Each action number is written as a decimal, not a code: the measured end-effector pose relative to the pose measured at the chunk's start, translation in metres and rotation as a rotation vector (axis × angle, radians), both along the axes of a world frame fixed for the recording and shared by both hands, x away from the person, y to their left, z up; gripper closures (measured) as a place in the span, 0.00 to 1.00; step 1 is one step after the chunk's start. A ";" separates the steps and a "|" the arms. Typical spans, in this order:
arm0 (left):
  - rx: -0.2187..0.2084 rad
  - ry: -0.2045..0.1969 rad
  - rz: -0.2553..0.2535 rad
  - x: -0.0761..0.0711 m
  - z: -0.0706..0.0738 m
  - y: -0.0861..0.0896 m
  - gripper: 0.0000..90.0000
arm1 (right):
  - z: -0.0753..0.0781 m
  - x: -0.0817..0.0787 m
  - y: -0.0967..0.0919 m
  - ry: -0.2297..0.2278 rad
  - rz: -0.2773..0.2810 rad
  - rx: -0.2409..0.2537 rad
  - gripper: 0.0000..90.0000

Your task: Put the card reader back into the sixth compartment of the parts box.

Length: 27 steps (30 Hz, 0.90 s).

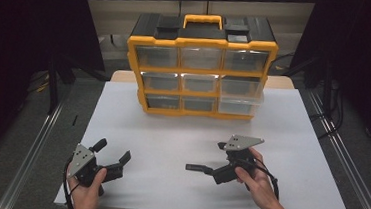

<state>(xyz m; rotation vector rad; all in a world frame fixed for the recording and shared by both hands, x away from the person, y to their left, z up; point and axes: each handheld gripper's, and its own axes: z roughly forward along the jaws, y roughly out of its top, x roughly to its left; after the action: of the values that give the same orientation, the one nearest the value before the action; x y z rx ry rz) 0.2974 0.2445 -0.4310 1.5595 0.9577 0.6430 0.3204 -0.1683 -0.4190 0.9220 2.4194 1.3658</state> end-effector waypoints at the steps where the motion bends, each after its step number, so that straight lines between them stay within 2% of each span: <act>1: 0.000 0.000 -0.002 0.000 0.000 0.000 0.04 | 0.000 0.001 0.001 0.023 0.011 -0.014 0.04; 3: 0.003 -0.004 -0.001 0.000 0.000 0.000 0.04 | 0.001 0.004 0.005 0.051 0.053 -0.052 0.07; 5: 0.004 -0.006 0.001 -0.001 0.000 0.001 0.04 | 0.001 0.004 0.008 0.064 0.066 -0.070 0.07; 9: 0.000 -0.004 0.003 -0.001 0.000 0.001 0.04 | 0.000 0.009 0.013 0.088 0.062 -0.101 0.07; 11: 0.006 -0.002 -0.001 -0.001 0.000 0.001 0.04 | -0.001 0.012 0.019 0.104 0.047 -0.134 0.07; 13: 0.007 -0.003 0.001 -0.001 0.000 0.000 0.04 | -0.002 0.016 0.023 0.131 0.060 -0.132 0.07; 15: 0.005 -0.002 0.000 0.000 0.000 0.000 0.04 | -0.004 0.018 0.028 0.131 0.065 -0.168 0.07; 16: 0.013 -0.001 -0.001 0.000 0.000 0.001 0.04 | -0.005 0.019 0.031 0.125 0.082 -0.174 0.07; 18: 0.006 -0.001 0.000 0.000 0.000 0.000 0.04 | -0.005 0.022 0.034 0.150 0.107 -0.183 0.06; 21: 0.003 -0.004 -0.004 -0.001 0.000 0.000 0.04 | -0.008 0.029 0.043 0.164 0.133 -0.245 0.07; 22: 0.003 -0.005 -0.006 -0.001 0.000 0.001 0.04 | -0.008 0.029 0.043 0.164 0.133 -0.245 0.07; 23: 0.002 -0.006 -0.008 -0.001 0.001 0.001 0.04 | -0.009 0.031 0.046 0.172 0.189 -0.256 0.07; 24: 0.002 -0.007 -0.008 -0.001 0.001 0.001 0.04 | -0.009 0.031 0.046 0.172 0.189 -0.256 0.07; 27: 0.001 -0.008 -0.009 -0.001 0.000 0.001 0.04 | -0.009 0.035 0.052 0.173 0.206 -0.297 0.09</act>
<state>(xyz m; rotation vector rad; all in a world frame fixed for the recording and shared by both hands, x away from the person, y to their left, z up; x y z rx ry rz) 0.2967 0.2457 -0.4306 1.5597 0.9446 0.6429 0.3552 -0.1159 -0.4281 0.7591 2.8157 0.9774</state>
